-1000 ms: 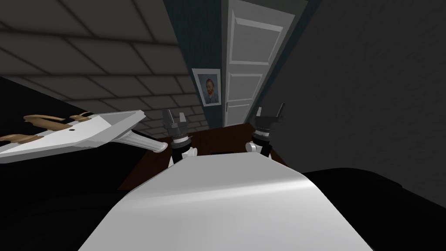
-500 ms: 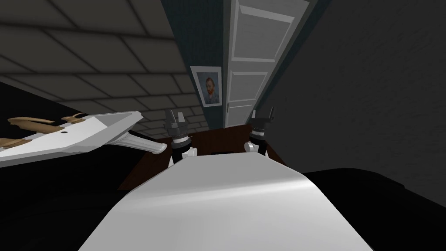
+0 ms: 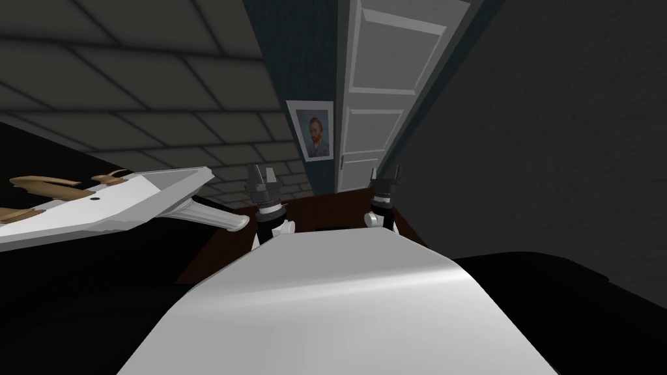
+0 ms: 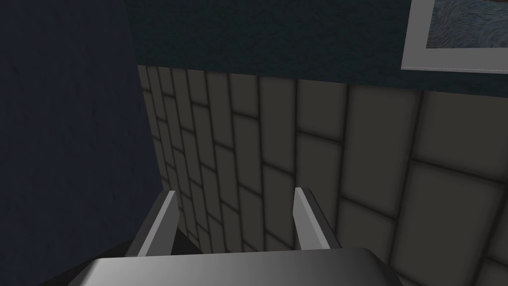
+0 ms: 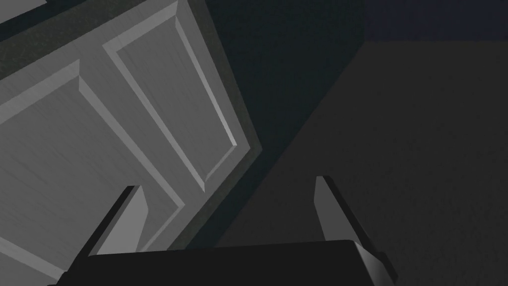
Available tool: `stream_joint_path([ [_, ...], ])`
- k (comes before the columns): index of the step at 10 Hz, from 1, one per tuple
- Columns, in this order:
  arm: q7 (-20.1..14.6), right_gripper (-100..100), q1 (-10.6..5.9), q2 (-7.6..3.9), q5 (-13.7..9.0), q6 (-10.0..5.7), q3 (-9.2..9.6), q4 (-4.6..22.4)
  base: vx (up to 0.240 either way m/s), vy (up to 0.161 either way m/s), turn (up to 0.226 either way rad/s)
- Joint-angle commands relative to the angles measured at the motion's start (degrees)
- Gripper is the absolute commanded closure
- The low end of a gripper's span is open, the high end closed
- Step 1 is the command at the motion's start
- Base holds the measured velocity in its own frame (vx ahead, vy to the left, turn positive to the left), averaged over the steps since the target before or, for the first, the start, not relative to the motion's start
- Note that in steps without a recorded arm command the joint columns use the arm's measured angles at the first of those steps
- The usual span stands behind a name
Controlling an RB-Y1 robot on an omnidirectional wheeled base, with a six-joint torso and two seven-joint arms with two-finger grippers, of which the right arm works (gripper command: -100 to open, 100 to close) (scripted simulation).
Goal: Pull the door open
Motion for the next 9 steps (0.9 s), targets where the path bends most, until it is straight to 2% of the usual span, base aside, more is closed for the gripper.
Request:
stream_joint_path([
  [1, -1.9, -100, -0.33, -0.3, 0.0, -0.22, 0.39, 1.7, 0.088, 0.0, 0.03],
  [9, -13.2, -100, -3.32, -2.79, -0.7, -1.73, 0.79, 13.0, 0.1, -0.003, 0.035],
])
